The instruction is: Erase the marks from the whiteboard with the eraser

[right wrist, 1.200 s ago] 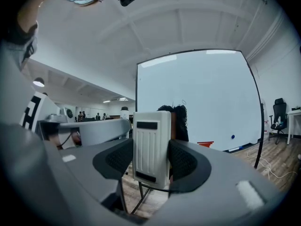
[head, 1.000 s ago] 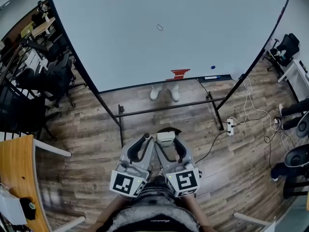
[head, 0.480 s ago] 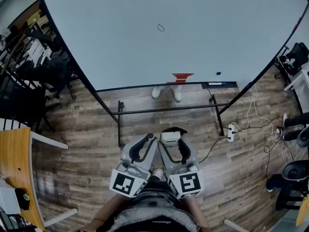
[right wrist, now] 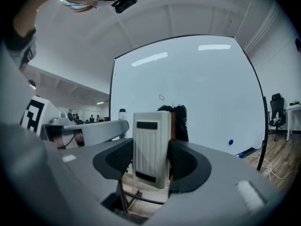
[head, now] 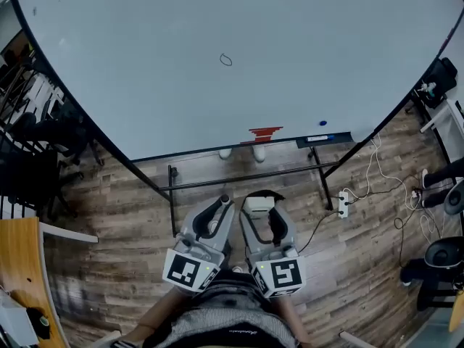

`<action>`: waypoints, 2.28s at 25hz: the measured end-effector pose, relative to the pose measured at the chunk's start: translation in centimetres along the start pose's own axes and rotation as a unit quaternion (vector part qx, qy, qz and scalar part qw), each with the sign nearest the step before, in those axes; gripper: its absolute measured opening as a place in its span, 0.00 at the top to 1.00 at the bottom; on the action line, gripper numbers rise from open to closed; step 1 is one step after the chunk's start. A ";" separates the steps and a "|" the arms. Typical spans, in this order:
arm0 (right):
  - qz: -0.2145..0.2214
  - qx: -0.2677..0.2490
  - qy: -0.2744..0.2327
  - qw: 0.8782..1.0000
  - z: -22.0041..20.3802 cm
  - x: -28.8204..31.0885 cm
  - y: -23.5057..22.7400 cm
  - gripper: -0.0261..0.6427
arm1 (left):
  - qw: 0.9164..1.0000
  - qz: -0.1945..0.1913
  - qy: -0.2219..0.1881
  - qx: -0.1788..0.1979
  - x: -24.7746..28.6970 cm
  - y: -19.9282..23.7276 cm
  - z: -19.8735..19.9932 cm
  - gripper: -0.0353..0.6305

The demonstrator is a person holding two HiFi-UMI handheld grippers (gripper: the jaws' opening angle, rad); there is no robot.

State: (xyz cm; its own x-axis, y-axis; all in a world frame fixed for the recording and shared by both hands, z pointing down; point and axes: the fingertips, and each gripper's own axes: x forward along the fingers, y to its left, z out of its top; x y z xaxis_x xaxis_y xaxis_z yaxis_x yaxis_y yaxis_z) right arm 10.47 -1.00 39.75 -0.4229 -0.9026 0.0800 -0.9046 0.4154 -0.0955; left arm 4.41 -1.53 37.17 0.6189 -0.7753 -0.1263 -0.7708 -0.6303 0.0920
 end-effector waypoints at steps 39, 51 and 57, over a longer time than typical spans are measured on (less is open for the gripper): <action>0.017 -0.048 -0.025 0.998 7.5 23.2 -6.4 0.60 | 0.999 0.023 -0.025 -0.001 15.1 18.3 1.8 0.83; 0.033 -0.071 -0.057 0.995 11.9 24.3 -8.1 0.60 | 0.999 0.027 -0.039 -0.002 16.8 17.8 2.3 0.83; 0.022 -0.074 -0.054 0.995 12.6 24.4 -8.0 0.60 | 0.999 0.025 -0.039 0.001 16.2 18.4 2.5 0.83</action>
State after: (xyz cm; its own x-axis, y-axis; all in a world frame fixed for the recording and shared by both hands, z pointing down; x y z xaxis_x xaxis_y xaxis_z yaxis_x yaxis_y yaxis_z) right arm 8.07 -27.82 30.00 -0.4618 -0.8865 -0.0298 -0.8864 0.4600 0.0523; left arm -0.15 -25.57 34.36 0.5661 -0.8004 -0.1975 -0.8008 -0.5907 0.0989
